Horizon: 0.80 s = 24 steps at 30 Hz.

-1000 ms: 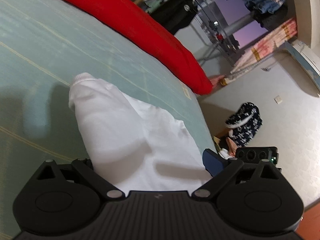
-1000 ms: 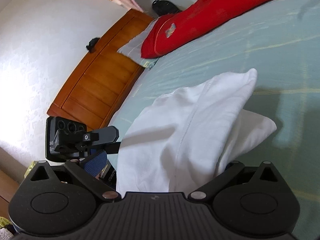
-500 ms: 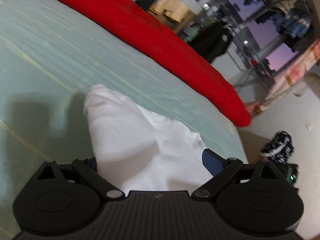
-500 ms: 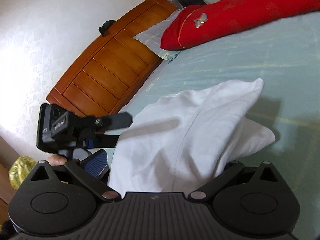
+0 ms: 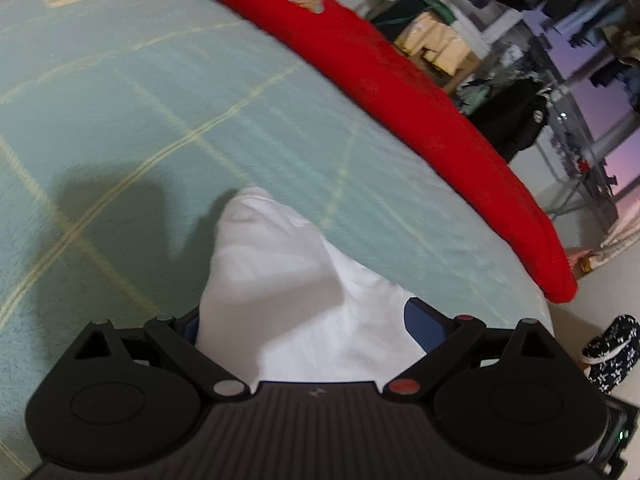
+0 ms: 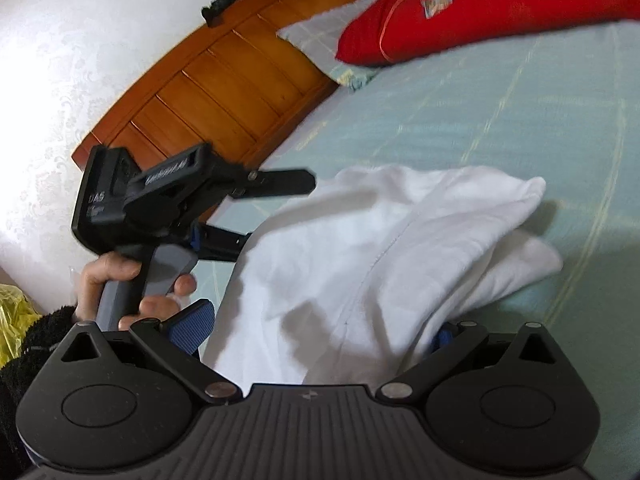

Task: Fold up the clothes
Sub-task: 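Open both grippers to release the folded shirt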

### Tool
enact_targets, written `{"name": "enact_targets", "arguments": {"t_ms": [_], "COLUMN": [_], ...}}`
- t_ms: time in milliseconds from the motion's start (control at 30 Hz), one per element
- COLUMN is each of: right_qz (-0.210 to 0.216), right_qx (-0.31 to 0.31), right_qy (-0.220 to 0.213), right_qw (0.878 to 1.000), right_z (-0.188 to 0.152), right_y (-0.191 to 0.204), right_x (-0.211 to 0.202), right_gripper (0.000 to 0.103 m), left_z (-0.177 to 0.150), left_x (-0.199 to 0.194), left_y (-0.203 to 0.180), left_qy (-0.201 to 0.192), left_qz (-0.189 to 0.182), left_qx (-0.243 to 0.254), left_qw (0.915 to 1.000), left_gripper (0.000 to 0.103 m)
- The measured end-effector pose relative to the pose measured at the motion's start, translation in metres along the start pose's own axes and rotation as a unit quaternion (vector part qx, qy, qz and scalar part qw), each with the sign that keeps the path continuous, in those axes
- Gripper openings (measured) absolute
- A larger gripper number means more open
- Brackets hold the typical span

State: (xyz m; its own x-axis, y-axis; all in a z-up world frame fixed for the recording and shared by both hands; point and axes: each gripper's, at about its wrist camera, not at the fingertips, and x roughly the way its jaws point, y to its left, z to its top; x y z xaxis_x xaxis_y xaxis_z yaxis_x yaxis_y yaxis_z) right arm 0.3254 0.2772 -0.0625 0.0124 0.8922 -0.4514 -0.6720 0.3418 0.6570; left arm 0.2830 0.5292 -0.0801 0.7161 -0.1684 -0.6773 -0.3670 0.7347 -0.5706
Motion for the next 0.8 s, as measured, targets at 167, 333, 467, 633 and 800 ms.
{"name": "enact_targets", "arguments": {"t_ms": [167,333,467,633,800], "right_qz": [-0.023,-0.071,-0.072,-0.011,-0.076], "right_qx": [0.017,-0.001,-0.081,-0.187,-0.235], "right_qy": [0.018,-0.031,-0.084,-0.049,0.023], "right_qw": [0.999,0.997,0.991,0.981,0.969], "right_z": [-0.012,-0.002,0.017,0.017,-0.006], "right_y": [-0.016,-0.031,-0.010,0.024,0.000], "right_x": [0.003,-0.045,-0.063,-0.027,0.008], "right_gripper": [0.103,0.103,0.103,0.099,0.089], "left_z": [-0.013,-0.019,-0.017,-0.018,-0.031], "left_x": [-0.001,-0.039,-0.047,-0.014,0.024], "left_y": [0.016,0.002,-0.029,-0.043,-0.019], "left_qy": [-0.003,-0.043,-0.052,-0.033,-0.009], "left_qz": [0.047,0.071,0.038,0.026,0.045], "left_qx": [0.009,0.060,0.102,0.124,0.107], "left_qw": [0.9988,0.9948,0.9927,0.9914,0.9932], "left_gripper": [0.095,0.095,0.096,0.096,0.095]}}
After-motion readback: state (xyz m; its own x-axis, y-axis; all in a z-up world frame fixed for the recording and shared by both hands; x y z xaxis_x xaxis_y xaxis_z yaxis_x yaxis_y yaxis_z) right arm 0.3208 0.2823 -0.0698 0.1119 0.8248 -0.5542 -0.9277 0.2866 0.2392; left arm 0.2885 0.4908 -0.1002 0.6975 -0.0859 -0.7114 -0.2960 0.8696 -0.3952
